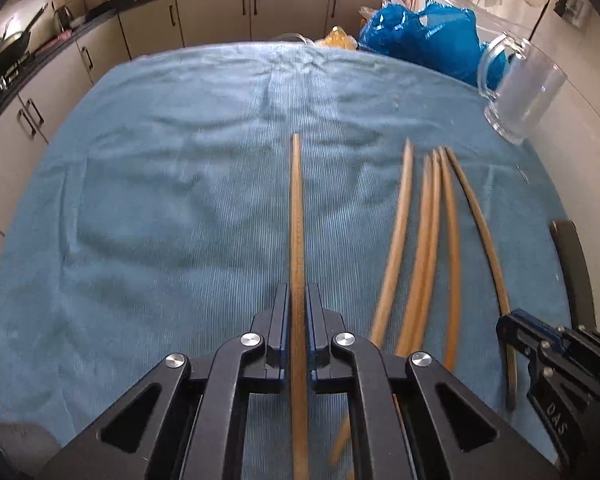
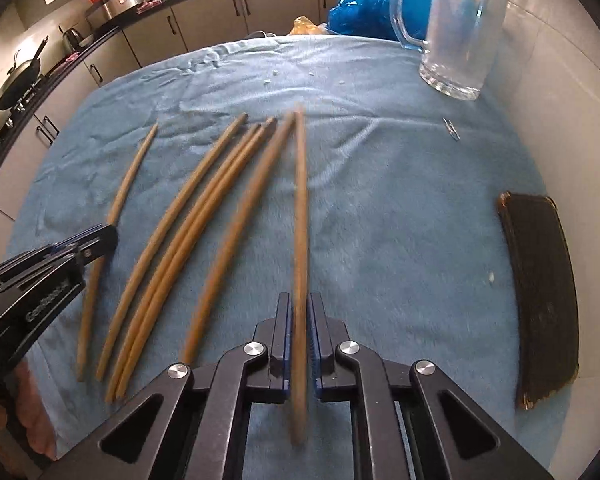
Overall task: Organize utensils
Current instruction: 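Lift both chopsticks and carry them over the black cup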
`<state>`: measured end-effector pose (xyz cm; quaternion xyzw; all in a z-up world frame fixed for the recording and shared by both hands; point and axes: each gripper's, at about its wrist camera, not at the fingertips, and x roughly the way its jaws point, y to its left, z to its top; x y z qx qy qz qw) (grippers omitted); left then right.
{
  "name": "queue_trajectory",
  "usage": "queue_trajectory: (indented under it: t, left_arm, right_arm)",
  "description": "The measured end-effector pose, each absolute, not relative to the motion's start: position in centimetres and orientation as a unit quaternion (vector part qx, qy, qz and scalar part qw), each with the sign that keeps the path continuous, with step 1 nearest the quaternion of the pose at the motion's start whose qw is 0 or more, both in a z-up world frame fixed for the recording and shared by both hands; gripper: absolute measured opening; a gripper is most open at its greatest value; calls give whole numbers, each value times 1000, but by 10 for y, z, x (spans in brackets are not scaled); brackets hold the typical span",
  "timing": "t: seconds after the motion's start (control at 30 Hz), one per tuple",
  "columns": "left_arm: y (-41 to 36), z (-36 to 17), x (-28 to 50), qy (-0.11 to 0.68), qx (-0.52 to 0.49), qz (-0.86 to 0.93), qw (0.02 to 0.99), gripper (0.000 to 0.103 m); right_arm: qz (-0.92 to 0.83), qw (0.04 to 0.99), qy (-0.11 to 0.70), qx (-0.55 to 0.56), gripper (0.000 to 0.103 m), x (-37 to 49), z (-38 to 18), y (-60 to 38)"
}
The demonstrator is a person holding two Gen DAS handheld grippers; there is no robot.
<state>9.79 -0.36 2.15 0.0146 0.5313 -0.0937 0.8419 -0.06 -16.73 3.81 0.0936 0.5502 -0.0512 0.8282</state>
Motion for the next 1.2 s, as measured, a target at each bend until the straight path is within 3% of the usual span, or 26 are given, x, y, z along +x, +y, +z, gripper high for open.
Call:
queue_trajectory:
  t: [0.37,0.53,0.8,0.9,1.2]
  left_arm:
    - [56,23,-48,575,-47,-157,801,7]
    - [56,25,-62,581,-28,-169,796,7]
    - [40,24,-27,615,-42,-167,769,13]
    - [31,24,-18,624,-32,-166,763,13]
    - [22,25,-4,619,-14,-177,765,13]
  right_arm:
    - [13,808,579,103,9,-159,46,-171]
    - [23,803,587,98,41,-180,46,-177]
    - [-10,801,592,88,40,-123,45,-187]
    - [-20,788,611,75,24,-96,42,-186]
    - [-38,760,648,44,22,-42,37,-175]
